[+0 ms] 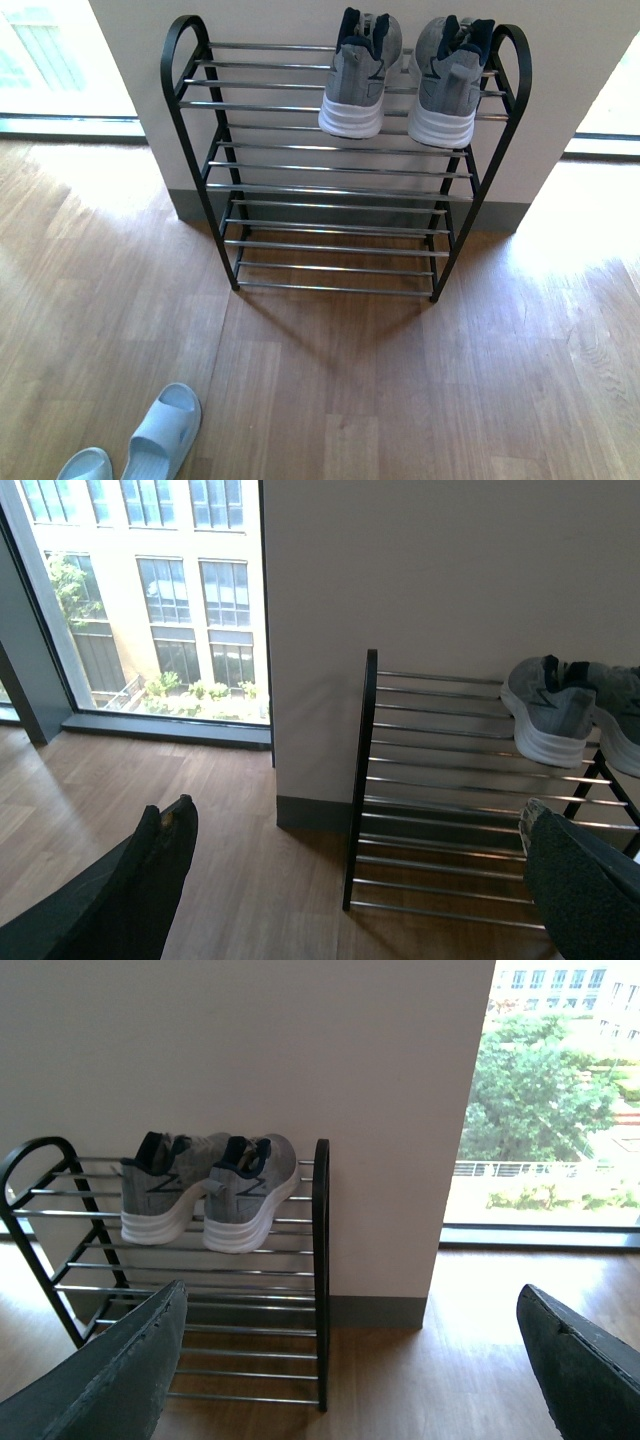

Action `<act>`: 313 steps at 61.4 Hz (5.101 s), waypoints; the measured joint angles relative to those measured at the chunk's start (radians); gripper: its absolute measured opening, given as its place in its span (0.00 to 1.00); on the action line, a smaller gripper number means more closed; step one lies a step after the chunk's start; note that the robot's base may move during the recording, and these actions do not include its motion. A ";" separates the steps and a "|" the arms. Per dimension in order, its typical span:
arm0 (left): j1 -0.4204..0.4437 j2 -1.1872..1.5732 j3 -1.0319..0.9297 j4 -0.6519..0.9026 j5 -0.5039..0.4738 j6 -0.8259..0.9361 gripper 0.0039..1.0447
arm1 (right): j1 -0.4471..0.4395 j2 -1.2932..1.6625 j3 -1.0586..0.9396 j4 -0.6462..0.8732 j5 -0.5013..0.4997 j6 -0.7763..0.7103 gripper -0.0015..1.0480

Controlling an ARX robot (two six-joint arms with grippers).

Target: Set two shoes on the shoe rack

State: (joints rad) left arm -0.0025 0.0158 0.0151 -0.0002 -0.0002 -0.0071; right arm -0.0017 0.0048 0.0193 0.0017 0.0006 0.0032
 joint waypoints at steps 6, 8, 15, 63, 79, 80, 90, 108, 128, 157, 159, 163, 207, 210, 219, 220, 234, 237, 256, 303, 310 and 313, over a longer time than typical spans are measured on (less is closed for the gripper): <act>0.000 0.000 0.000 0.000 0.000 0.000 0.91 | 0.000 0.000 0.000 0.000 0.000 0.000 0.91; 0.000 0.000 0.000 0.000 0.000 0.000 0.91 | 0.000 0.000 0.000 0.000 0.000 0.000 0.91; 0.000 0.000 0.000 0.000 0.002 0.000 0.91 | 0.000 0.000 0.000 0.000 0.003 0.000 0.91; 0.000 0.000 0.000 0.000 0.001 0.000 0.91 | 0.000 0.000 0.000 -0.002 0.003 0.000 0.91; 0.000 0.000 0.000 0.000 -0.003 0.000 0.91 | 0.000 0.000 0.000 -0.002 -0.005 0.000 0.91; 0.000 0.000 0.000 0.000 -0.003 0.000 0.91 | 0.000 0.000 0.000 -0.002 -0.005 0.000 0.91; 0.000 0.000 0.000 0.000 -0.002 0.000 0.91 | 0.000 -0.001 0.000 -0.002 -0.004 0.000 0.91; 0.000 0.000 0.000 0.000 -0.002 0.000 0.91 | 0.000 -0.001 0.000 -0.002 -0.003 0.000 0.91; 0.000 0.000 0.000 0.000 -0.002 0.000 0.91 | 0.000 -0.001 0.000 -0.002 -0.003 0.000 0.91; 0.000 0.000 0.000 0.000 -0.001 0.000 0.91 | 0.000 -0.001 0.000 -0.002 -0.001 0.000 0.91; 0.000 0.000 0.000 0.000 -0.001 0.000 0.91 | 0.000 -0.001 0.000 -0.002 -0.001 0.000 0.91; 0.000 0.000 0.000 0.000 -0.001 0.000 0.91 | 0.000 -0.001 0.000 -0.002 0.000 0.000 0.91; 0.000 0.000 0.000 0.000 0.000 0.000 0.91 | 0.000 -0.001 0.000 -0.002 0.000 0.000 0.91; 0.000 0.000 0.000 0.000 0.000 0.000 0.91 | 0.000 -0.001 0.000 -0.002 0.000 0.000 0.91; 0.000 0.000 0.000 0.000 0.002 0.000 0.91 | 0.000 -0.001 0.000 -0.002 0.003 0.000 0.91; 0.000 0.000 0.000 0.000 0.003 0.001 0.91 | 0.000 -0.001 0.000 -0.002 0.004 0.000 0.91; 0.000 0.000 0.000 0.000 0.000 0.000 0.91 | 0.000 -0.001 0.000 -0.002 0.000 0.000 0.91; 0.000 0.000 0.000 0.000 0.000 0.000 0.91 | 0.000 -0.001 0.000 -0.002 -0.001 0.000 0.91; 0.000 0.000 0.000 0.000 -0.003 0.000 0.91 | 0.000 -0.001 0.000 -0.002 -0.004 0.000 0.91; 0.000 0.000 0.000 0.000 0.000 0.000 0.91 | 0.001 -0.001 0.000 -0.002 -0.001 0.000 0.91; 0.000 0.000 0.000 0.000 0.000 0.000 0.91 | 0.001 -0.001 0.000 -0.002 -0.001 0.000 0.91; 0.000 0.000 0.000 0.000 0.000 0.000 0.91 | 0.001 -0.001 0.000 -0.002 -0.001 0.000 0.91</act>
State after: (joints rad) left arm -0.0025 0.0158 0.0151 -0.0002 -0.0002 -0.0067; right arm -0.0010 0.0040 0.0193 -0.0002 -0.0002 0.0029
